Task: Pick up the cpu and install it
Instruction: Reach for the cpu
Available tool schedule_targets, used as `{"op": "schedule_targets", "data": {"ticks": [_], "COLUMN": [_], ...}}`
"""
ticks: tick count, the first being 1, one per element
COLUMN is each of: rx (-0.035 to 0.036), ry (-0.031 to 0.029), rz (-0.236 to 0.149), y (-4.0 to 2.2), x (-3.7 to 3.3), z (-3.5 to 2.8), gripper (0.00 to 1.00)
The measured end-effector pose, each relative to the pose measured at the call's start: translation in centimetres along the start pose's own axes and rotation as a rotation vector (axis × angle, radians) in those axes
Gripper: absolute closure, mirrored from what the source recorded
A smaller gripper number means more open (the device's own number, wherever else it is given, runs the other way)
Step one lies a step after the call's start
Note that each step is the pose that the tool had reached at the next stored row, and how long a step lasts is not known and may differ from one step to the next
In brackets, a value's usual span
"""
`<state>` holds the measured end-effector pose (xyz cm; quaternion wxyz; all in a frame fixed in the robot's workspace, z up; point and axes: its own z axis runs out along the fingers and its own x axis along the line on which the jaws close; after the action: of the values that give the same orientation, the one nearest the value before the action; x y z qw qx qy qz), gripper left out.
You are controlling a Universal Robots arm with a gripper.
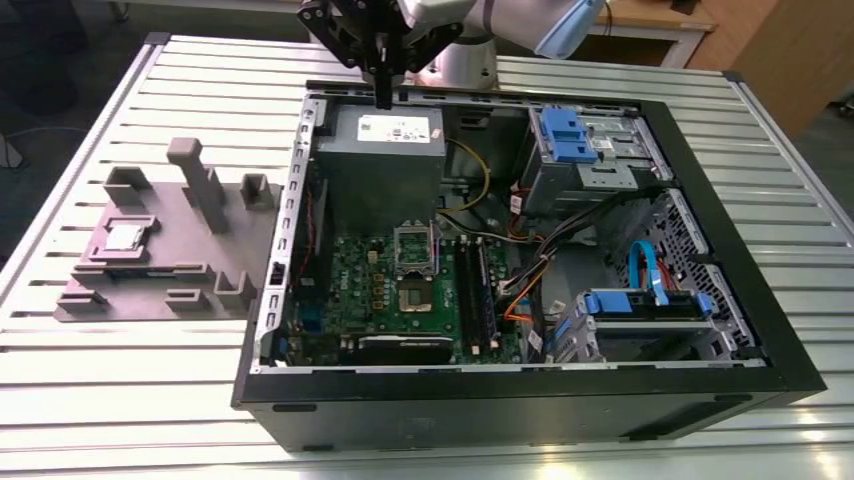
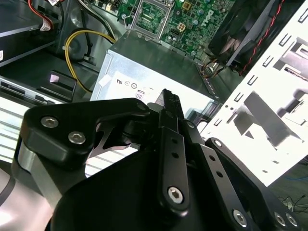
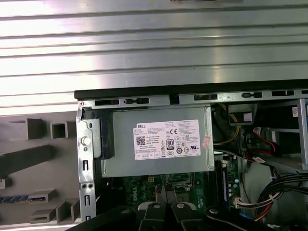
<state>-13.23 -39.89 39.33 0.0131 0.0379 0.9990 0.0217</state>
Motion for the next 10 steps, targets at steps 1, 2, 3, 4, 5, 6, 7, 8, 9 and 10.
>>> {"op": "schedule_targets", "data": {"ticks": [1, 2, 3, 4, 5, 6, 7, 8, 9, 10], "rx": [0.0000, 0.0000, 0.0000, 0.0000, 0.0000, 0.0000, 0.0000, 0.0000, 0.0000, 0.0000], "ry": [0.0000, 0.0000, 0.0000, 0.0000, 0.0000, 0.0000, 0.0000, 0.0000, 0.0000, 0.0000], "rz": [0.000, 0.000, 0.000, 0.000, 0.000, 0.000, 0.000, 0.000, 0.000, 0.000], "y": [0.00, 0.00, -0.02, -0.02, -0.02, -0.02, -0.02, -0.02, -0.02, -0.02], "x": [0.00, 0.06, 0.19, 0.20, 0.22, 0.25, 0.28, 0.30, 0.32, 0.33], "z": [0.00, 0.00, 0.00, 0.00, -0.01, -0.01, -0.01, -0.01, -0.01, -0.01], "gripper": [0.90, 0.90, 0.90, 0.90, 0.90, 0.90, 0.90, 0.90, 0.90, 0.90]}}
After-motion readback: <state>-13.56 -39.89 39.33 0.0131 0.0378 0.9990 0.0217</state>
